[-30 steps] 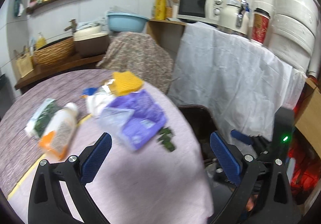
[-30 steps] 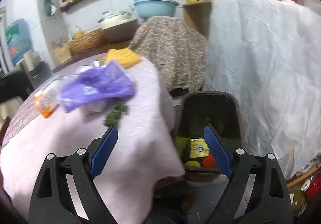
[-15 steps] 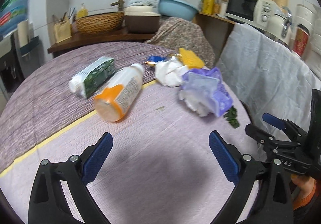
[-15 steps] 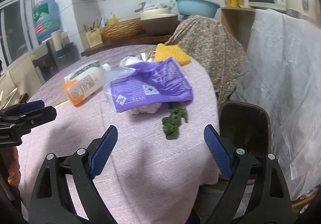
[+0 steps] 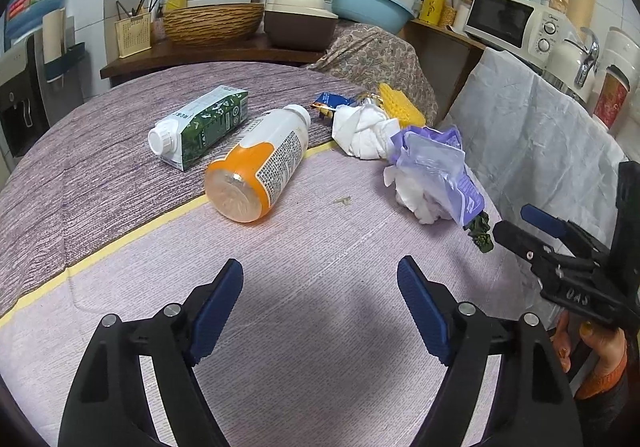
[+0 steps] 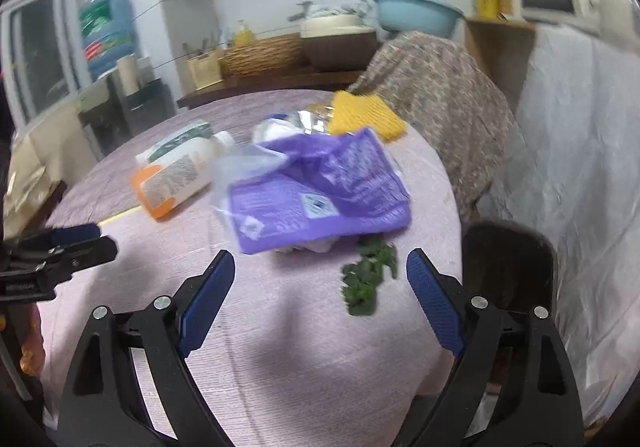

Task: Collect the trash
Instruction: 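Grasp the purple wrapper with the right tool, then grasp the white tissue with the left tool while the right holds the wrapper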

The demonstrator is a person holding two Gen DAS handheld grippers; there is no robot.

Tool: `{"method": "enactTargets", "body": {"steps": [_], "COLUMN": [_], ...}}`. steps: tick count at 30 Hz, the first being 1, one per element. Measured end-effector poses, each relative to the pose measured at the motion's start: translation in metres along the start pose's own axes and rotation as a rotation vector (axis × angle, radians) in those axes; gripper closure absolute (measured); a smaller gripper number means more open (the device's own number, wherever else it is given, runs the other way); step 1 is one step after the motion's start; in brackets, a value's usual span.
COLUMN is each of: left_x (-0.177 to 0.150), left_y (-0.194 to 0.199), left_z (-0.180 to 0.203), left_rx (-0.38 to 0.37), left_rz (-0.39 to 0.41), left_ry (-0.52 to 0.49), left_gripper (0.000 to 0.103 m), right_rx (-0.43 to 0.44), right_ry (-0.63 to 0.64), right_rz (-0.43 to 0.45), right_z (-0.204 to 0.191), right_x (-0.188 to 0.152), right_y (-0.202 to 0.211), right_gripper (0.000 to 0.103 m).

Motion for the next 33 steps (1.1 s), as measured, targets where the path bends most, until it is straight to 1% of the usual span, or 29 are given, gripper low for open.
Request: {"method": "enactTargets", "body": {"steps": [3, 4, 7, 10, 12, 13, 14, 15, 16, 17, 18, 20, 22, 28, 30, 33], "left_x": [0.0, 0.0, 0.001, 0.003, 0.004, 0.005, 0.006, 0.006, 0.007, 0.007, 0.007, 0.007, 0.008, 0.012, 0.014, 0.019], "left_y": [-0.002, -0.003, -0.002, 0.0, 0.002, 0.004, 0.004, 0.005, 0.006, 0.006, 0.006, 0.006, 0.006, 0.001, -0.001, -0.007], "left_z": [-0.005, -0.008, -0.017, -0.024, -0.029, -0.032, -0.034, -0.036, -0.038, -0.039, -0.04, -0.039, -0.035, -0.005, 0.007, 0.029], "left_rx": [0.011, 0.016, 0.028, 0.047, 0.055, 0.059, 0.061, 0.061, 0.061, 0.061, 0.06, 0.054, 0.048, 0.001, -0.016, -0.037], "left_rz": [-0.004, -0.006, -0.007, -0.007, -0.003, -0.002, -0.002, -0.001, -0.001, 0.0, 0.001, 0.003, 0.005, -0.002, -0.001, 0.006], "left_ry": [0.012, 0.02, 0.033, 0.03, 0.034, 0.037, 0.039, 0.042, 0.045, 0.048, 0.05, 0.049, 0.038, -0.027, -0.052, -0.106], "left_gripper": [0.025, 0.025, 0.025, 0.024, 0.02, 0.02, 0.019, 0.019, 0.019, 0.019, 0.019, 0.019, 0.019, 0.019, 0.019, 0.019], "right_rx": [-0.033, -0.046, -0.067, -0.1, -0.125, -0.133, -0.136, -0.14, -0.148, -0.156, -0.155, -0.119, -0.077, -0.033, -0.034, -0.046], "right_ry": [0.141, 0.17, 0.235, 0.26, 0.281, 0.288, 0.292, 0.296, 0.299, 0.302, 0.296, 0.266, 0.24, 0.155, 0.122, 0.085], "right_rz": [0.017, 0.019, 0.017, 0.01, 0.009, 0.0, -0.01, -0.019, -0.015, -0.006, 0.001, 0.027, 0.069, 0.176, 0.211, 0.238], "right_z": [-0.028, -0.032, -0.048, -0.05, -0.05, -0.05, -0.049, -0.049, -0.049, -0.048, -0.048, -0.047, -0.046, -0.035, -0.026, -0.011], "right_x": [0.005, 0.007, 0.015, 0.021, 0.024, 0.025, 0.026, 0.025, 0.024, 0.023, 0.024, 0.025, 0.029, 0.042, 0.047, 0.049], "right_y": [-0.002, -0.004, -0.013, -0.027, -0.034, -0.039, -0.042, -0.044, -0.044, -0.043, -0.041, -0.032, -0.017, 0.03, 0.046, 0.064], "right_gripper": [0.016, 0.016, 0.016, 0.017, 0.032, 0.054, 0.07, 0.077, 0.079, 0.083, 0.085, 0.088, 0.094, 0.096, 0.096, 0.096]}}
Point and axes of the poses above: each gripper's, at about its wrist camera, not at the fingertips, and y roughly against the way its jaws point, z to its right, x to its top, the point moved 9 cm from there along -y, roughly the way its jaws point, and after that the axes turned 6 degrees about -z, right-handed, at the moved point
